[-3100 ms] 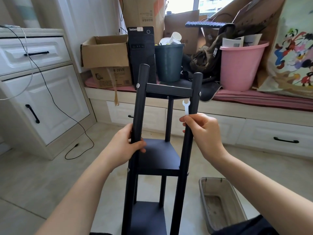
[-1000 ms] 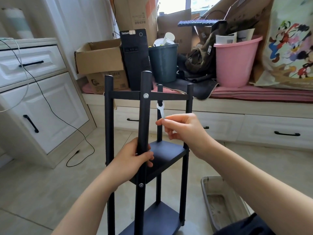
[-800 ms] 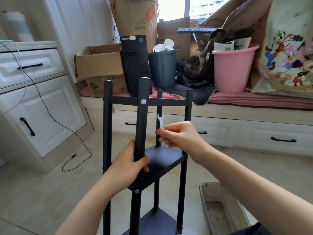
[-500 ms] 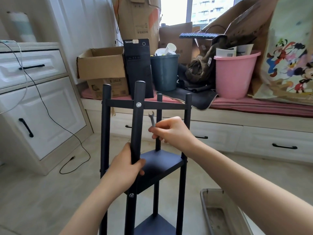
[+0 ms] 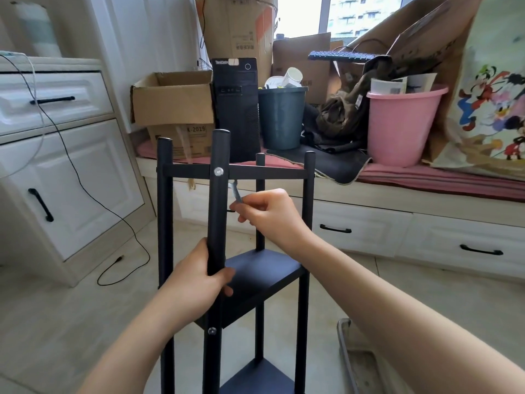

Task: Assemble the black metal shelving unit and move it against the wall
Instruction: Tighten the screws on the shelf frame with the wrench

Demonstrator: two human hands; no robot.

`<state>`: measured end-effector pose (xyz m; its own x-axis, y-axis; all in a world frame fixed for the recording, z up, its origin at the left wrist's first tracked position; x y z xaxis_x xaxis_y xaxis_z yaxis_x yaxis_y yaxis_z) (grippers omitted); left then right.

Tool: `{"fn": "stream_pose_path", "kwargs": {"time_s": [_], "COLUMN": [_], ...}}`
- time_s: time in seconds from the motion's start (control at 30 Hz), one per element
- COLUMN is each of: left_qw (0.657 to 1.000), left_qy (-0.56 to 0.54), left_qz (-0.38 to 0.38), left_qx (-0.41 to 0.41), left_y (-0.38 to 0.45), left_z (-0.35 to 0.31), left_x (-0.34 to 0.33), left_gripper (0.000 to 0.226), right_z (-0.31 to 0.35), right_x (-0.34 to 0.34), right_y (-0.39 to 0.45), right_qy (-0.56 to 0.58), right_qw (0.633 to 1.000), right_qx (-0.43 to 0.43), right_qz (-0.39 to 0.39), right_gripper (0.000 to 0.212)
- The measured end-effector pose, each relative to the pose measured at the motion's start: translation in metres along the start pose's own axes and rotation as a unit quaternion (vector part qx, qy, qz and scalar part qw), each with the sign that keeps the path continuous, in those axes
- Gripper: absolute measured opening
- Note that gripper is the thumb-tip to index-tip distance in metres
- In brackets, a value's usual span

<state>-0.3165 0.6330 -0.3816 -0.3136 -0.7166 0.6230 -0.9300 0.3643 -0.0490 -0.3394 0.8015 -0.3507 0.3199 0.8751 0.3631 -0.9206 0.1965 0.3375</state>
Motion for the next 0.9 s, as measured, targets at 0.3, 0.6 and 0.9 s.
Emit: {"fn": "stream_pose_path", "kwargs": {"time_s": [0.3,0.6,0.9], "left_qw": [1.0,1.0,1.0], "left_qy": [0.007,0.002,0.002], "left_qz": [0.003,0.002,0.007], "left_qx": [-0.001,0.004,0.018], "left_y": [0.002,0.0,0.0], "left_z": [0.002,0.001,0.0], "left_x": [-0.003,0.0,0.005], "left_gripper": [0.019,0.017,0.016], "right_z": [0.009,0.013,0.01], "right_x": [-0.008,-0.013,-0.025], "right_y": [-0.001,-0.002,-0.005], "right_qy": [0.023,-0.047,-0.101], "right_qw": [0.995,0.983,0.949], "right_qx": [0.056,0.128,0.206], "right_qz": [-0.084,-0.121,-0.215], "right_gripper": [0.016,0.017,0.012]}}
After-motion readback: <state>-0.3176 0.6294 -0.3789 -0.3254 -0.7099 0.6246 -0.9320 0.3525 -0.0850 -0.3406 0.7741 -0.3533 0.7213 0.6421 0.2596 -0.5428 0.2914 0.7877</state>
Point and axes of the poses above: each hand's wrist, its own y-axis towards the middle knuckle, its own x-axis out of the back of the hand, z = x × y, the point moved 5 cm from there along y, towards the middle knuckle
